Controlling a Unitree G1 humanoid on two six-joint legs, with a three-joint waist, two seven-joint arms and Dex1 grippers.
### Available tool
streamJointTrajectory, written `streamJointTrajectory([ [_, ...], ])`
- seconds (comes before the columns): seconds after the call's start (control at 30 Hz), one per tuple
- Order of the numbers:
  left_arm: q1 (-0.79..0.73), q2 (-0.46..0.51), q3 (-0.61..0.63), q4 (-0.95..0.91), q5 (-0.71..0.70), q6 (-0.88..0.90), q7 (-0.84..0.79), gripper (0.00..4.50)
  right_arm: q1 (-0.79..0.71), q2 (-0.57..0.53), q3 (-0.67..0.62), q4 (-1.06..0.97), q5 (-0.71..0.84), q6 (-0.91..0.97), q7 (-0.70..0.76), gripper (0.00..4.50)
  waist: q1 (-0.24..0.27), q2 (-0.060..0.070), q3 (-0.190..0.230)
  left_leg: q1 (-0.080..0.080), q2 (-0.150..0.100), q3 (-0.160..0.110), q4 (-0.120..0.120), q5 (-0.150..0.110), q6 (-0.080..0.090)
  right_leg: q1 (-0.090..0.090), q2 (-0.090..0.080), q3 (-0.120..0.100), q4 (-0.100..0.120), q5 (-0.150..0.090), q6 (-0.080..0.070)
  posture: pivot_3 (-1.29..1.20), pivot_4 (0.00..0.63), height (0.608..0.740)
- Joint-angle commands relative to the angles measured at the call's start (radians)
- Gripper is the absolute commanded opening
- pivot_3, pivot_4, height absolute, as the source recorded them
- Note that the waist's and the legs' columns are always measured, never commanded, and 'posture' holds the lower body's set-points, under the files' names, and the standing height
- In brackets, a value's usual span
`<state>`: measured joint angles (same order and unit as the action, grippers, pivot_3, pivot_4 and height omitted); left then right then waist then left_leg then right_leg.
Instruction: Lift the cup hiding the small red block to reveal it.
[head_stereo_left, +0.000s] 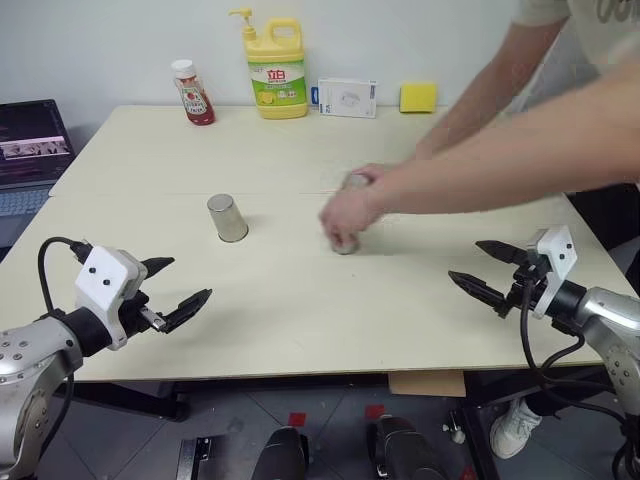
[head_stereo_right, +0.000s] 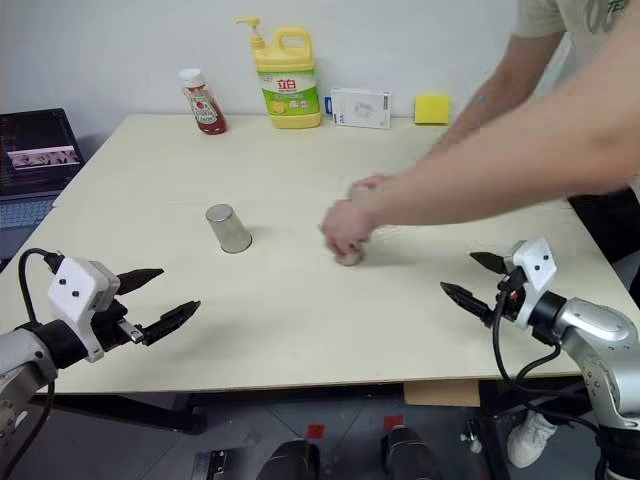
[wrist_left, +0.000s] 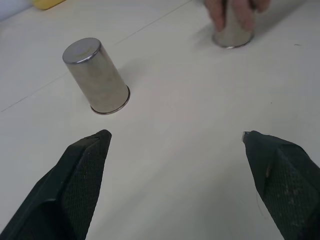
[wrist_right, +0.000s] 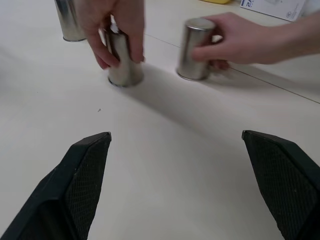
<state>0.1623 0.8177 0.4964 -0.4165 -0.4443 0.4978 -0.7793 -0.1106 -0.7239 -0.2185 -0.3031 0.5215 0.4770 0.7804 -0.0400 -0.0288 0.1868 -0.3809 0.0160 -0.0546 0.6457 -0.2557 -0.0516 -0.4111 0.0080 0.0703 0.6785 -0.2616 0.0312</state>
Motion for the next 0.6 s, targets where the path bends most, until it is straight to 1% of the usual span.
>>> streamJointTrajectory([
  [0.03,-0.019,0.011,0.008,-0.017,-0.007,-0.003,0.002,4.5,-0.025,0.01,0.003,-0.052,0.005,0.006,-0.022,4.45,0.0,0.0,0.0,0.0,0.0,0.0,0.0,0.0,0.0,0.0,0.0,0.0,0.0,0.0,0.0,0.0,0.15,0.74],
  [0.23,-0.044,-0.003,0.009,-0.039,-0.048,0.034,0.017,4.5,-0.053,0.028,0.026,-0.091,0.03,0.044,-0.042,4.45,-0.001,0.0,0.0,0.0,0.0,0.0,0.0,0.0,0.0,0.0,0.0,0.0,0.0,0.0,0.0,0.0,0.15,0.74],
  [0.47,-0.085,0.004,-0.038,-0.072,-0.077,0.067,0.011,4.5,-0.136,0.108,0.116,-0.164,0.055,0.133,-0.108,4.45,-0.001,0.0,0.0,0.0,0.0,-0.001,0.0,0.0,0.0,0.0,0.0,0.0,0.0,0.0,0.0,0.0,0.15,0.74],
  [0.6,-0.118,0.0,-0.066,-0.088,-0.087,0.091,0.024,4.5,-0.16,0.14,0.142,-0.18,0.062,0.16,-0.128,4.45,-0.001,0.0,0.0,0.0,0.0,-0.001,0.0,0.0,0.0,0.0,0.0,-0.001,0.0,0.0,0.0,0.0,0.15,0.74],
])
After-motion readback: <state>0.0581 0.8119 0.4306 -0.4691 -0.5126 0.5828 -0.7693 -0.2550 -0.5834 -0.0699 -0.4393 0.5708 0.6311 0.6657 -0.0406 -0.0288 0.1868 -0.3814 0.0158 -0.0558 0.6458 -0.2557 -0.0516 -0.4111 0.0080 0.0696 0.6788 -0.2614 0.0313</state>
